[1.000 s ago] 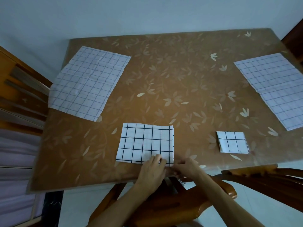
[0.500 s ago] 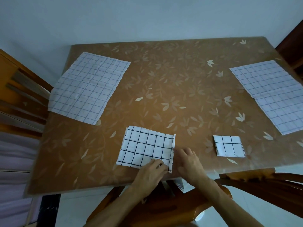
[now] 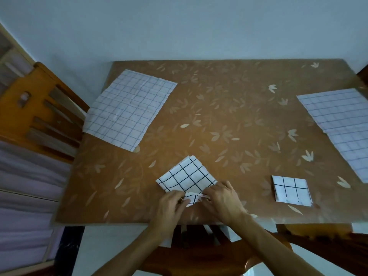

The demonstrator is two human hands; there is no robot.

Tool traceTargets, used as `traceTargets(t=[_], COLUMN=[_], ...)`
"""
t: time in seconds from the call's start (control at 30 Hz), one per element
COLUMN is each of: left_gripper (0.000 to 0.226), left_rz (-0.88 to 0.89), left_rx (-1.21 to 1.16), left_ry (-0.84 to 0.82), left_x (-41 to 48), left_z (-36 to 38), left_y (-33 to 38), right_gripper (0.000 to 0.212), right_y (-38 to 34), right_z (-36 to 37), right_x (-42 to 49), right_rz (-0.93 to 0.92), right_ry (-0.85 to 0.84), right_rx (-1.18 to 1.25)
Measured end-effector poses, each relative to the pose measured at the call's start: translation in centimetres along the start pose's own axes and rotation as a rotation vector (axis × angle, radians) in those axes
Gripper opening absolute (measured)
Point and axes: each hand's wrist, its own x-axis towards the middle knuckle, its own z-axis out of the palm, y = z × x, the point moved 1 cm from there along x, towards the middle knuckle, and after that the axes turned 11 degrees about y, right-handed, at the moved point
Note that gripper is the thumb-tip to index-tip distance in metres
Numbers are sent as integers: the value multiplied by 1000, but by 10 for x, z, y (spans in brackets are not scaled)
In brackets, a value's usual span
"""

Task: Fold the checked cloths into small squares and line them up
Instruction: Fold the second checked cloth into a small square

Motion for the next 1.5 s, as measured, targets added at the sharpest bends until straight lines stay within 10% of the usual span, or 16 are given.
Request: traceTargets(t=[0.2, 0.47, 0.73, 1.5], left_gripper=[10, 11, 15, 12], left_rz=[-432, -647, -611, -449], left_rx=[-412, -378, -171, 1], left_ry=[-118, -151, -177, 0], left_x=[-8, -7, 3, 14], left_z=[-23, -18, 2, 18], left_y=[-23, -53, -61, -62], right_gripper=[50, 18, 22, 30], right_y=[15, 43, 43, 38], right_z=[-36, -4, 26, 46], right_x=[-1, -13, -31, -2], right_rz=[71, 564, 862, 940], right_ry=[-329, -399, -387, -83], right_rx=[342, 530, 482, 422])
